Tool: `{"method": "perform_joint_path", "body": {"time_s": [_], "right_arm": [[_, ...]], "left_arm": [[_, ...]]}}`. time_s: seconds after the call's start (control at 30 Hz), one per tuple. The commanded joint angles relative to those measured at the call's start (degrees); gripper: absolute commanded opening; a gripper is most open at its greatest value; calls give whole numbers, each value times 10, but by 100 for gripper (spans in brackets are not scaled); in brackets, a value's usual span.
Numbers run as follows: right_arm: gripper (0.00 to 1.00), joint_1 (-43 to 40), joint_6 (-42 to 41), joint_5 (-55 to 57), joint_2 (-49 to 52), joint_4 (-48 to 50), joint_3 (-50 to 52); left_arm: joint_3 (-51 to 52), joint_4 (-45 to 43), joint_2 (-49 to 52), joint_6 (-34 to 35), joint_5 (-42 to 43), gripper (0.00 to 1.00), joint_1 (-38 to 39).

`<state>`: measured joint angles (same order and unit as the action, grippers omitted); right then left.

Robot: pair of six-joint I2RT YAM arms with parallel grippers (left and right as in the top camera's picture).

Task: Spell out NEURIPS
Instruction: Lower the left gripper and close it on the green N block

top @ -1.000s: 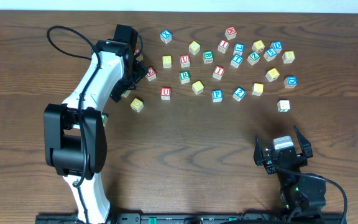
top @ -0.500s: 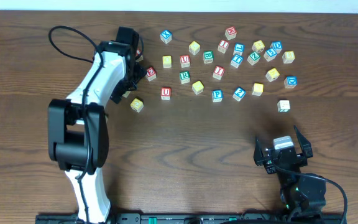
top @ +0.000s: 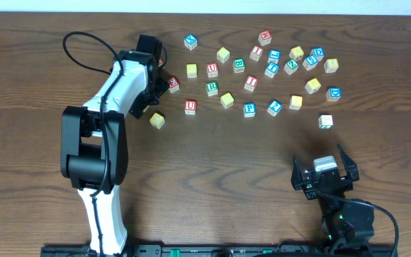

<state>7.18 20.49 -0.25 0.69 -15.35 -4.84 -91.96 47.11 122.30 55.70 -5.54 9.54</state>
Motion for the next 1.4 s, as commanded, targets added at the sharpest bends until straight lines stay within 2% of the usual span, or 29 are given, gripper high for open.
{"method": "perform_joint_path", "body": {"time_s": [0.0, 0.63, 1.13, 1.23, 1.37], "right_arm": [[99, -8, -7, -1, -4, -2, 1], [99, -8, -7, -1, -4, -2, 1], [99, -8, -7, -1, -4, -2, 1], [99, -8, -7, -1, -4, -2, 1], [99, -8, -7, -1, -4, -2, 1]], "left_arm": [[-1, -11, -2, 5, -12, 89, -2], [2, -21, -1, 3, -31, 89, -3], [40, -63, -1, 8, -31, 89, -3], [40, -63, -1, 8, -31, 82, -3], [40, -63, -1, 8, -31, 78, -3]]}}
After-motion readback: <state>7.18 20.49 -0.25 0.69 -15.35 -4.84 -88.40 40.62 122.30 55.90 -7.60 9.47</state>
